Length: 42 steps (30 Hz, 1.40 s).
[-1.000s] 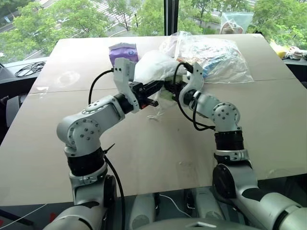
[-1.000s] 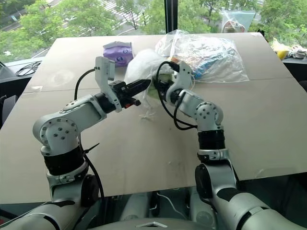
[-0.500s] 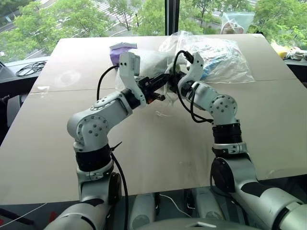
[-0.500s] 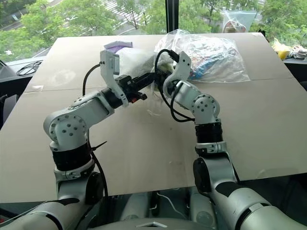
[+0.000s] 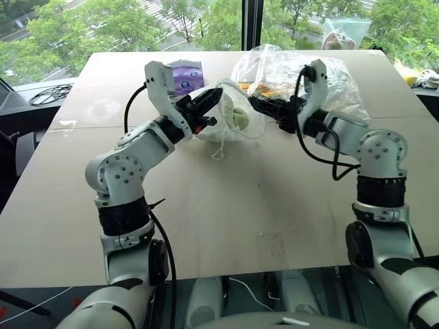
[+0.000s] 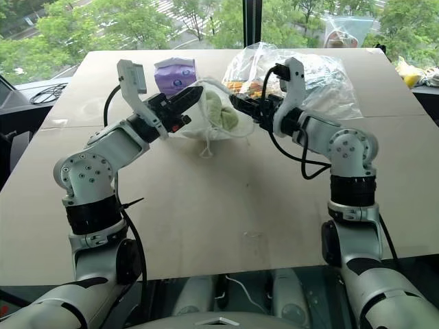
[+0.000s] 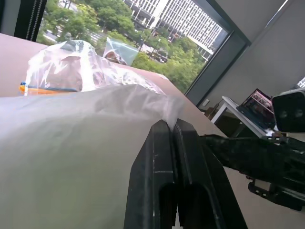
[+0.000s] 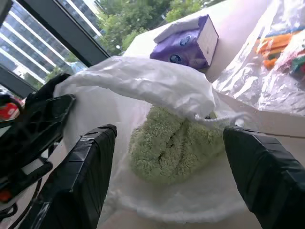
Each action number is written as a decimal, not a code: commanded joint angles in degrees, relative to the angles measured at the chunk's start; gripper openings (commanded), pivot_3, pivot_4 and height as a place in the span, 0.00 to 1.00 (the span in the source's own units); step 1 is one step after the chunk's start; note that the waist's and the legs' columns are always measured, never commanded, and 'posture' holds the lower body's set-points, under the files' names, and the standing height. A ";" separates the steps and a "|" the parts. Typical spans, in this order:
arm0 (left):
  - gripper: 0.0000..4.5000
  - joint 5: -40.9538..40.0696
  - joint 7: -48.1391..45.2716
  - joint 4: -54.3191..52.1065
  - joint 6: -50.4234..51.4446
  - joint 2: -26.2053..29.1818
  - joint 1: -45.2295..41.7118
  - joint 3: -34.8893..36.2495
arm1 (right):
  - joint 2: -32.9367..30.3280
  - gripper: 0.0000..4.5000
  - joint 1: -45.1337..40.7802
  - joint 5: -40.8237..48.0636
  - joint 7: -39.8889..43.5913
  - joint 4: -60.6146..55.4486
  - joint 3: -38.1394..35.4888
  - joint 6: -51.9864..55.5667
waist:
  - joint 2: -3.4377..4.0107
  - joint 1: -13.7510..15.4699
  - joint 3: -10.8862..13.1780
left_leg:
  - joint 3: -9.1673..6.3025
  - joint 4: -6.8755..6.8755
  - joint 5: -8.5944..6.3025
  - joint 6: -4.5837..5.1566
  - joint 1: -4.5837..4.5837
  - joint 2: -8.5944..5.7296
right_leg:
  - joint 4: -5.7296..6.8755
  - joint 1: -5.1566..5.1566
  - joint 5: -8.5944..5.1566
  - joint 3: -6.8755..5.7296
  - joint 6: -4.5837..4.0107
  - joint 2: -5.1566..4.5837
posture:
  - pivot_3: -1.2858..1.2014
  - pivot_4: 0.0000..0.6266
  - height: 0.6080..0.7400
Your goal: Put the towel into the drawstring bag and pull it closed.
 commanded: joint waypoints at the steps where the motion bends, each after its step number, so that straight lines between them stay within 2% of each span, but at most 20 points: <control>1: 0.00 -1.57 -1.09 -1.60 -1.26 0.74 -1.01 0.37 | -7.99 0.85 5.35 -16.98 9.54 -2.56 12.28 -14.04 | -0.01 -0.02 0.00 | 0.00 0.00 0.00 0.00 0.00 -0.01 | -0.01 0.00 -0.05 -0.01 0.08 0.01 | 0.52 0.24 1.00; 4: 0.00 -1.97 -1.36 -1.91 -0.91 0.90 -0.78 0.27 | -13.27 0.85 8.76 -30.47 15.91 -1.43 25.57 -23.28 | -0.03 -0.20 0.02 | 0.08 0.00 0.00 0.00 0.05 -0.08 | 0.02 -0.02 -0.11 0.01 0.18 0.02 | 0.52 0.24 1.00; 7: 0.00 -2.07 -1.54 -1.51 -0.90 1.12 -0.96 0.10 | -9.69 0.85 8.90 -36.82 15.06 4.29 29.07 -28.38 | -0.07 -0.60 0.04 | 0.16 0.01 0.00 -0.01 0.14 -0.01 | 0.08 -0.05 -0.11 0.07 0.18 0.14 | 0.52 0.24 1.00; 13: 0.00 -3.16 -1.40 -1.54 -0.47 2.04 -1.32 0.06 | 3.93 0.85 2.87 -42.64 9.25 24.64 24.62 -39.69 | -0.10 -0.20 0.09 | -0.03 0.05 0.17 -0.28 0.14 0.10 | 0.23 -0.06 -0.03 0.10 0.06 0.28 | 0.52 0.24 1.00; 17: 0.00 -4.29 -0.95 -2.12 -0.17 2.57 -1.52 0.33 | 10.92 0.85 -4.23 -42.05 3.60 41.32 16.69 -47.23 | -0.13 0.14 0.10 | -0.06 0.08 0.18 -0.29 0.06 0.12 | 0.16 -0.02 0.10 0.11 -0.17 0.16 | 0.52 0.24 1.00; 20: 0.00 -4.03 -1.12 -2.39 -0.38 2.99 -1.12 -0.16 | 12.19 0.65 -7.38 -42.64 3.00 48.66 13.51 -50.26 | -0.13 0.09 0.11 | 0.02 0.10 0.21 -0.34 0.07 0.09 | 0.12 0.00 0.12 0.15 -0.18 0.13 | 0.52 0.24 1.00; 26: 0.00 -4.28 -1.09 -2.14 -0.83 3.22 -0.68 0.20 | 11.96 0.06 -7.96 -44.31 4.47 50.29 11.04 -53.18 | -0.12 -0.16 0.12 | 0.01 0.04 0.25 -0.41 0.07 0.11 | 0.13 -0.02 0.12 0.16 -0.19 0.14 | 0.52 0.24 1.00; 27: 0.00 -4.24 -1.27 -2.19 -0.88 3.34 -0.46 0.13 | 11.99 0.01 -7.78 -44.33 4.34 50.08 10.56 -53.38 | -0.12 -0.22 0.12 | 0.01 0.03 0.30 -0.48 0.08 0.12 | 0.14 -0.02 0.12 0.15 -0.19 0.15 | 0.52 0.24 1.00; 33: 0.00 -4.03 -2.38 -1.48 -1.23 4.77 0.19 0.24 | 11.11 0.01 -6.48 -43.80 3.58 45.83 7.24 -53.52 | -0.11 -0.25 0.12 | -0.02 0.03 0.30 -0.49 0.12 0.13 | 0.21 -0.02 0.12 0.14 -0.19 0.19 | 0.52 0.24 1.00; 42: 0.00 -2.58 -6.67 0.07 -1.77 7.77 1.78 -1.77 | 6.11 0.01 -1.67 -42.22 3.55 30.03 2.77 -46.35 | -0.11 -0.10 0.12 | 0.01 0.04 0.31 -0.50 0.10 0.13 | 0.18 -0.01 0.12 0.16 -0.19 0.13 | 0.52 0.24 1.00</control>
